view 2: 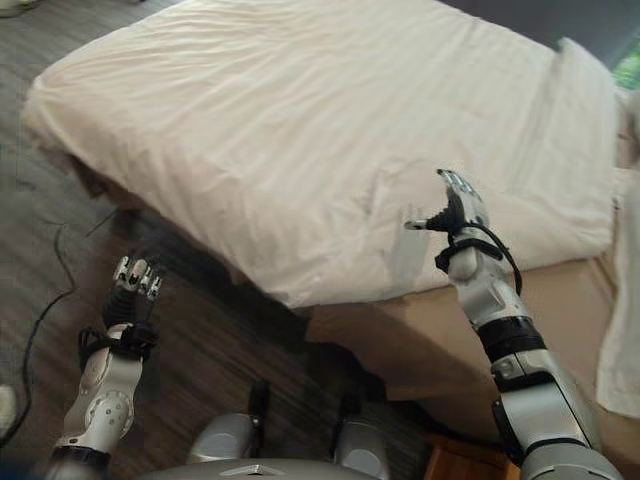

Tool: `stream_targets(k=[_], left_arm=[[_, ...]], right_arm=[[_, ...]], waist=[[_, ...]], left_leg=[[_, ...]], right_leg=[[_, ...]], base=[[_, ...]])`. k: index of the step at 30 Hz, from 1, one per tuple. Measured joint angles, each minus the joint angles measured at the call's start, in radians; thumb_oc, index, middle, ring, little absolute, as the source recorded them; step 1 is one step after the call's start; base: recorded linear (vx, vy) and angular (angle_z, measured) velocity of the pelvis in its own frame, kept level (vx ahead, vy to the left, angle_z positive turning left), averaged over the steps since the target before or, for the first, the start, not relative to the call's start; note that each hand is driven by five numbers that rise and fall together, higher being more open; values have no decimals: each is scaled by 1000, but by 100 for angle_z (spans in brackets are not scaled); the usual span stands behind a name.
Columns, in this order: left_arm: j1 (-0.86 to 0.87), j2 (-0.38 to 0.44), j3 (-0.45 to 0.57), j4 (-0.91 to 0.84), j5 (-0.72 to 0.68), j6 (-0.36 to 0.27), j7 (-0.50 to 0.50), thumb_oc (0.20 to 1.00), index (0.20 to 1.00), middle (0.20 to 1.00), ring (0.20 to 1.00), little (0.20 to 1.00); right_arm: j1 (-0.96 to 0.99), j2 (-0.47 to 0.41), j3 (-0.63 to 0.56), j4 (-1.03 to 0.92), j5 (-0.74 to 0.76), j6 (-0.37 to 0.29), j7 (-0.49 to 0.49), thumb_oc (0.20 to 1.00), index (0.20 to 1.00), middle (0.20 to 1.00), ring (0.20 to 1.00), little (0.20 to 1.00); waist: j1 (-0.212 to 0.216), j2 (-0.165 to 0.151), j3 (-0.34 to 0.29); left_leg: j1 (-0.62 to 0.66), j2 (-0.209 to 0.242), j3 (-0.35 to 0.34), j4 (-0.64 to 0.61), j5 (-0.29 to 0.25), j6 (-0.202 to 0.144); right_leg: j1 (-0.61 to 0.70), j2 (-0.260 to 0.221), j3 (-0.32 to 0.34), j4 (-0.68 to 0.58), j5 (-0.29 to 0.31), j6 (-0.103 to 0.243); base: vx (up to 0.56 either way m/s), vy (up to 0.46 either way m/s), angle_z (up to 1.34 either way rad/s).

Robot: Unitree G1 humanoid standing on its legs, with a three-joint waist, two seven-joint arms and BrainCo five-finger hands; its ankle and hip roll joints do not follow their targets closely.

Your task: Making the bed.

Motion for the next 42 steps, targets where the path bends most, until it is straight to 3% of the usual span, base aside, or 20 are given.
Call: stream_targets(k=[2, 3, 4, 8, 10, 13, 17, 20, 23, 29, 30, 31, 37, 40, 42], left_arm=[[57, -24, 40, -2, 0, 0, 3, 1000, 1000, 1000, 1000, 1000], [78, -31, 52, -2, 1, -1, 5, 1000, 1000, 1000, 1000, 1000], [106, -38, 50, 1, 2, 4, 13, 1000, 1000, 1000, 1000, 1000], [87, -31, 3, 4, 5, 10, 12, 1000, 1000, 1000, 1000, 1000], [40, -24, -14, 16, 5, 10, 10, 1000, 1000, 1000, 1000, 1000], [-17, -10, -16, 26, -2, 4, 10, 1000, 1000, 1000, 1000, 1000], [-106, 2, -24, 111, -3, -17, 38, 1000, 1000, 1000, 1000, 1000], [-198, 3, -3, 118, -18, -43, 56, 1000, 1000, 1000, 1000, 1000], [-231, 1, -18, 112, -38, -66, 70, 1000, 1000, 1000, 1000, 1000], [-234, -24, -52, 185, -41, -78, 75, 1000, 1000, 1000, 1000, 1000], [-223, -30, -53, 185, -42, -80, 74, 1000, 1000, 1000, 1000, 1000], [-222, -30, -55, 188, -42, -80, 73, 1000, 1000, 1000, 1000, 1000], [-250, -35, -52, 188, -42, -79, 53, 1000, 1000, 1000, 1000, 1000], [-288, -39, -64, 187, -43, -78, 47, 1000, 1000, 1000, 1000, 1000], [-331, -66, -94, 181, -43, -77, 41, 1000, 1000, 1000, 1000, 1000]], right_arm=[[-25, 23, 7, -1, -1, 5, -2, 1000, 1000, 1000, 1000, 1000], [-51, 23, 29, 9, -1, 7, -8, 1000, 1000, 1000, 1000, 1000], [-142, 15, 88, 50, -1, 15, -17, 1000, 1000, 1000, 1000, 1000], [-316, -26, 213, 94, -5, 15, -31, 1000, 1000, 1000, 1000, 1000], [-427, -48, 235, 130, -10, 15, -41, 1000, 1000, 1000, 1000, 1000], [-572, -50, 307, 220, -11, 18, -48, 1000, 1000, 1000, 1000, 1000], [-631, -19, 358, 280, -12, 34, -78, 1000, 1000, 1000, 1000, 1000], [-694, 29, 382, 415, -11, 37, -90, 1000, 1000, 1000, 1000, 1000], [-695, 20, 403, 454, -10, 42, -120, 1000, 1000, 1000, 1000, 1000], [-731, 2, 417, 521, 0, 21, -189, 1000, 1000, 1000, 1000, 1000], [-775, 3, 451, 559, -1, 14, -197, 793, 793, 793, 793, 793], [-801, 3, 467, 576, -2, 13, -197, 200, 200, 200, 200, 200], [-835, -37, 468, 510, -8, 17, -206, 200, 200, 200, 200, 200], [-790, -39, 465, 436, -10, 31, -204, 200, 200, 200, 200, 200], [-654, -37, 391, 318, -18, 44, -195, 200, 200, 200, 200, 200]], waist=[[17, -13, -8], [16, -21, -13], [13, -16, -18], [4, 0, -22], [-13, 22, -19], [-28, 78, -9], [-35, 152, -4], [-34, 163, 0], [-32, 173, 9], [-34, 231, 40], [-33, 233, 38], [-31, 233, 38], [-5, 235, 35], [-21, 234, 36], [-70, 229, 40]], left_leg=[[31, -11, 7, -44, 13, -9], [34, -13, 8, -55, 21, -14], [24, 9, 11, -58, 31, -25], [-15, 69, 15, -58, 45, -57], [-61, 84, 8, -58, 56, -72], [-107, 104, -4, -58, 72, -85], [-165, 135, -15, -59, 85, -107], [-243, 154, -23, -59, 105, -128], [-294, 173, -28, -58, 126, -140], [-386, 184, -20, -58, 148, -156], [-409, 184, -19, -58, 149, -156], [-422, 184, -19, -58, 150, -157], [-429, 181, 13, -60, 154, -155], [-403, 166, 31, -54, 162, -145], [-353, 148, 47, -32, 160, -140]], right_leg=[[30, -6, -66, -26, 29, -8], [33, -1, -65, -26, 47, -9], [19, 24, -60, -25, 77, 7], [-26, 84, -63, -25, 88, -15], [-67, 100, -70, -25, 97, -31], [-103, 118, -89, -25, 102, -45], [-155, 146, -113, -25, 109, -65], [-228, 166, -126, -20, 128, -85], [-273, 181, -144, -20, 132, -93], [-352, 186, -175, -20, 138, -104], [-376, 186, -174, -20, 138, -104], [-392, 186, -173, -20, 139, -104], [-414, 183, -144, -19, 154, -115], [-410, 176, -133, 27, 135, -114], [-356, 143, -162, 75, 99, -108]], base=[[7, -205, 3], [-33, -190, -7], [-71, -172, -10], [-127, -115, -14], [-78, -107, 5], [-45, -124, 12], [-32, -109, 11], [-45, -123, 0], [-35, -102, 11], [-35, -81, 8], [-53, 1, 1], [-46, 23, -5], [-93, 28, -10], [-155, 55, -2], [-46, 150, 33]])
